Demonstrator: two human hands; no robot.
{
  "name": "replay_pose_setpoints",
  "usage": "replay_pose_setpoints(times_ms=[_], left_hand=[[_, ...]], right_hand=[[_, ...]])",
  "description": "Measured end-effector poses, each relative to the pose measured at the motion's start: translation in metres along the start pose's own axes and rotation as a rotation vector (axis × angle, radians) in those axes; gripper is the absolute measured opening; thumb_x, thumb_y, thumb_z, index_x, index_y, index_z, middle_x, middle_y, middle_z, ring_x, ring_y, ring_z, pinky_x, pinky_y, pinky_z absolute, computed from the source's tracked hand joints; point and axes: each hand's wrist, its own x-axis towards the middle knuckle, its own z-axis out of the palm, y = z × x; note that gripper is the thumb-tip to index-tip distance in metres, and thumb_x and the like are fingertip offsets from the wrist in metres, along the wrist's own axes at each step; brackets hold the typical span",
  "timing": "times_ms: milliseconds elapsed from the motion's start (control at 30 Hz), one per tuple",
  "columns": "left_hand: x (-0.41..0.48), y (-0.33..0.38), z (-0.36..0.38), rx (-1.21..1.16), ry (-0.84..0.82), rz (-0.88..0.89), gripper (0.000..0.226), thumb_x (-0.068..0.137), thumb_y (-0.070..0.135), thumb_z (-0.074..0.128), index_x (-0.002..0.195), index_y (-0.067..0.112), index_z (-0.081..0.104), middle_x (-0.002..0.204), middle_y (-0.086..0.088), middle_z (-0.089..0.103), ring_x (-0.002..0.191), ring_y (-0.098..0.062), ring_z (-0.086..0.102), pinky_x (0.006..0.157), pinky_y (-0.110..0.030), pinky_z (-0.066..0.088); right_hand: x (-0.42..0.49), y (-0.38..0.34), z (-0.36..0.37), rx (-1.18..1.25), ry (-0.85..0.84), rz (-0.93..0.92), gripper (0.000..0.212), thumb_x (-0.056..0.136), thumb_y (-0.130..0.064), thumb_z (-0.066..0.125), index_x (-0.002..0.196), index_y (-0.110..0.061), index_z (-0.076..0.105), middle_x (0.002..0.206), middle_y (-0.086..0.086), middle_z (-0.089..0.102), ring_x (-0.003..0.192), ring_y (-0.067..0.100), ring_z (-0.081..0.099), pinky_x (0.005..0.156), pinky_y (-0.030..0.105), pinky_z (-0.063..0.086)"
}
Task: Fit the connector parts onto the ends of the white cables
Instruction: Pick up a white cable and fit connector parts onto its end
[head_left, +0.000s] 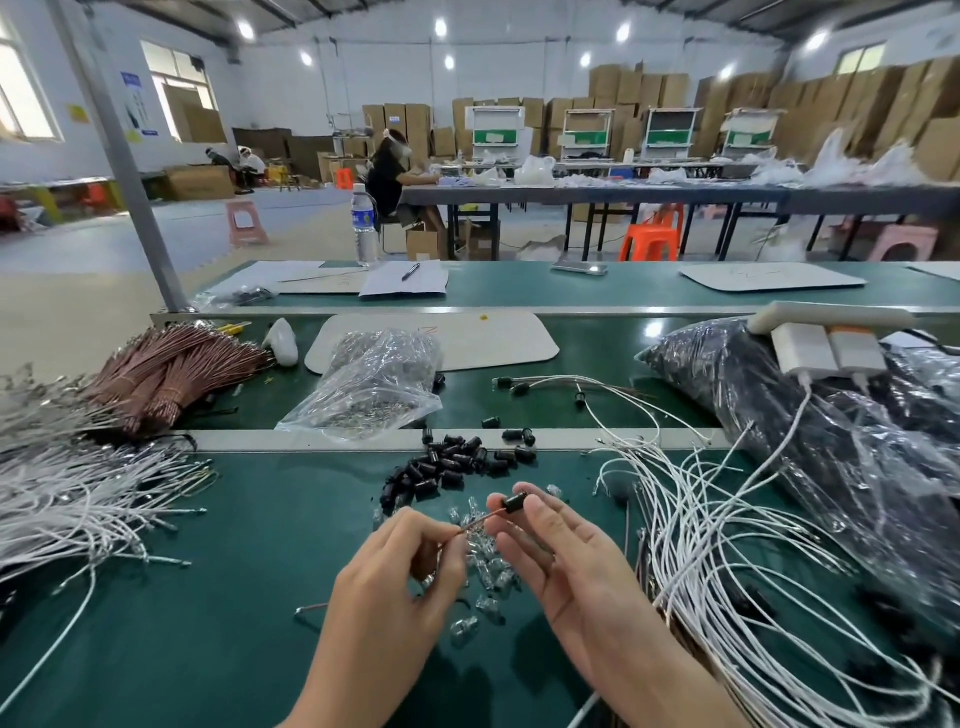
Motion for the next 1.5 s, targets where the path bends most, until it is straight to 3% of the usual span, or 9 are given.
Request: replay_pose_setpoints(times_ms=[233,400,667,800,867,1000,1133,1267,1500], left_hand=[[-0.002,0.0,0.001,0.039,-0.025,-0.01,0.005,0.093,0.041,0.063,0.091,0.038,0.06,0.073,0.015,0.055,0.068,-0.009,0.056,0.063,-0.03,0.052],[0.001,0.001,-0.005,0.136,-0.08,0.0,0.009,0.087,0.048,0.059,0.094,0.042,0.058,0.072,0.027,0.057,0.078,0.0,0.055,0.074,-0.008,0.041],[0.001,0.005,-0.002,0.12,-0.057,0.013,0.008,0.086,0.042,0.062,0.094,0.041,0.061,0.078,0.022,0.06,0.075,-0.003,0.056,0.07,-0.018,0.045],[0.005,0.009,-0.006,0.106,0.017,-0.048,0.019,0.093,0.051,0.049,0.108,0.04,0.056,0.104,0.027,0.057,0.099,0.006,0.055,0.086,-0.005,0.038],[0.01,0.015,-0.002,0.08,0.006,-0.111,0.013,0.098,0.052,0.048,0.104,0.043,0.056,0.103,0.026,0.058,0.097,0.005,0.057,0.081,-0.013,0.045],[0.031,0.042,0.035,0.108,-0.345,-0.162,0.022,0.093,0.06,0.039,0.091,0.045,0.055,0.083,0.026,0.062,0.086,0.002,0.058,0.072,-0.021,0.049],[0.05,0.072,0.087,0.26,-0.672,-0.059,0.026,0.103,0.051,0.041,0.102,0.033,0.06,0.093,0.016,0.066,0.083,-0.004,0.061,0.08,-0.03,0.055],[0.061,0.085,0.117,0.388,-0.798,-0.083,0.04,0.102,0.053,0.042,0.093,0.019,0.063,0.089,-0.001,0.069,0.081,-0.025,0.066,0.078,-0.04,0.057],[0.072,0.092,0.134,0.309,-0.92,-0.324,0.045,0.098,0.042,0.056,0.063,0.016,0.044,0.056,0.0,0.045,0.051,-0.021,0.04,0.049,-0.027,0.034]], right_hand=[[-0.001,0.017,0.005,-0.162,-0.044,-0.022,0.033,0.08,-0.013,0.067,0.111,-0.002,0.069,0.112,0.021,0.073,0.097,0.026,0.074,0.076,0.026,0.059],[0.0,0.0,-0.001,-0.011,0.016,-0.138,0.023,0.08,-0.008,0.065,0.098,-0.004,0.078,0.11,0.024,0.073,0.085,0.024,0.074,0.072,0.026,0.062],[-0.005,0.016,0.012,-0.14,-0.044,-0.078,0.024,0.081,-0.012,0.065,0.102,-0.007,0.078,0.107,0.022,0.074,0.097,0.027,0.074,0.079,0.027,0.059],[-0.003,-0.018,-0.003,0.039,0.048,-0.194,0.024,0.09,-0.012,0.059,0.107,-0.009,0.076,0.103,0.021,0.073,0.088,0.028,0.072,0.076,0.032,0.061],[-0.004,-0.04,-0.015,0.129,0.102,-0.272,0.024,0.096,-0.012,0.054,0.107,-0.013,0.076,0.096,0.014,0.071,0.079,0.022,0.07,0.071,0.03,0.061],[-0.008,-0.072,-0.038,0.311,0.182,-0.368,0.028,0.091,-0.015,0.06,0.115,-0.014,0.074,0.094,0.007,0.068,0.071,0.014,0.062,0.062,0.024,0.056],[-0.013,-0.089,-0.057,0.44,0.207,-0.468,0.028,0.096,-0.015,0.058,0.122,-0.012,0.067,0.095,0.005,0.066,0.069,0.01,0.057,0.059,0.019,0.051],[-0.015,-0.093,-0.063,0.524,0.176,-0.504,0.021,0.094,-0.013,0.06,0.102,-0.012,0.079,0.094,0.005,0.068,0.067,0.007,0.056,0.055,0.016,0.049],[-0.013,-0.096,-0.066,0.611,0.163,-0.5,0.022,0.095,-0.011,0.059,0.11,-0.01,0.075,0.097,0.005,0.066,0.068,0.007,0.056,0.054,0.015,0.049]])
